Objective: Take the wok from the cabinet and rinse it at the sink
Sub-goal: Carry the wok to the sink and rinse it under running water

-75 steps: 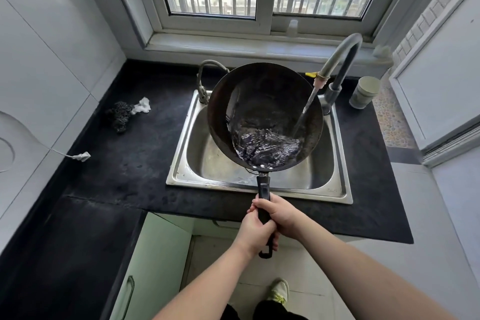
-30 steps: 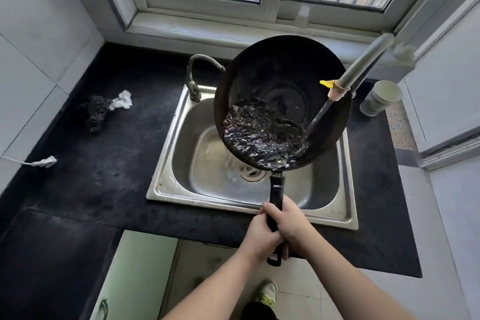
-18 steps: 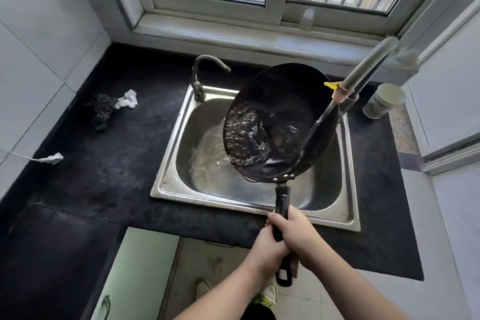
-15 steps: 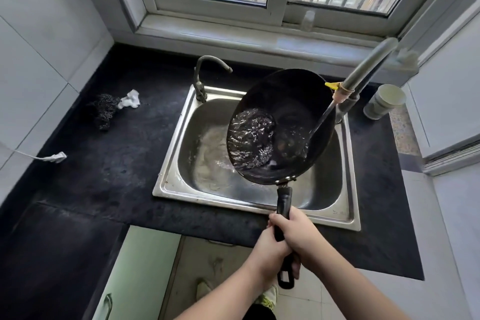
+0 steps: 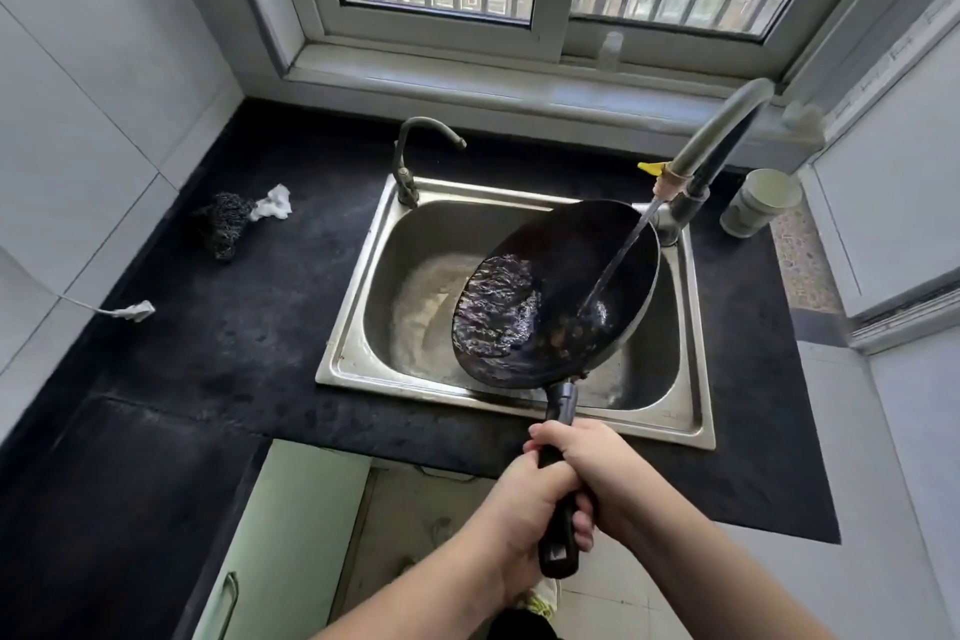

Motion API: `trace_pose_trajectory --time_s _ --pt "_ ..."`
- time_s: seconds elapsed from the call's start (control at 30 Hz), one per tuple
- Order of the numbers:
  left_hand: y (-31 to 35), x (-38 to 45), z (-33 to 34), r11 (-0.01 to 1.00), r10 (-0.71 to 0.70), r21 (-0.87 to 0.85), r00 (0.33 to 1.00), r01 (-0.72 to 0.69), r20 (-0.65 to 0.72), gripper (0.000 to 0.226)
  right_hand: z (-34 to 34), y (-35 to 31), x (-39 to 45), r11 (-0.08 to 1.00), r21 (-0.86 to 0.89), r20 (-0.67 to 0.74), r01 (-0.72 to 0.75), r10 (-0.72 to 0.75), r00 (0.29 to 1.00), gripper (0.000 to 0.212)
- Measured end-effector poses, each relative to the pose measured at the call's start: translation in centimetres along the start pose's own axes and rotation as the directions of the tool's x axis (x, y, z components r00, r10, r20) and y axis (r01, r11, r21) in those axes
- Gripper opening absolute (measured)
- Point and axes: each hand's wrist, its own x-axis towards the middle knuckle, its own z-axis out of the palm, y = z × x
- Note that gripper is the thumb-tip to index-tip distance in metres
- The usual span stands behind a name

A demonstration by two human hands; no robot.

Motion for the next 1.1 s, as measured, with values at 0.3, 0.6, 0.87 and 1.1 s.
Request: trace_pose_trajectory --time_s 0.3,0.6,0.87,1.1 --pt "2.3 -0.1 1.0 0.991 -0.058 0.114 0.989 0.073 -0.136 0.016 -0.4 -1.1 -0.7 0.975 0.159 0.16 -0.153 0.127 0.979 0.037" --pt "3.8 -0.5 1.0 0.955 -0.059 0.264 0.961 0.133 -0.271 0.011 0.5 -0.8 -0.5 0.888 0.385 0.375 -0.253 0.1 0.922 0.047" --pt "3.6 -1.1 0.0 0.82 0.039 0.552 0.947 0.152 -0.318 0.009 1.6 0.5 0.2 0.802 0.528 0.527 -0.28 -0.05 0.849 0.024" --pt "2.4 -1.3 -1.7 0.592 0.139 0.795 0.955 0.132 -0.262 0.009 2.5 2.8 3.0 0.751 0.606 0.588 -0.261 -0.202 0.783 0.015"
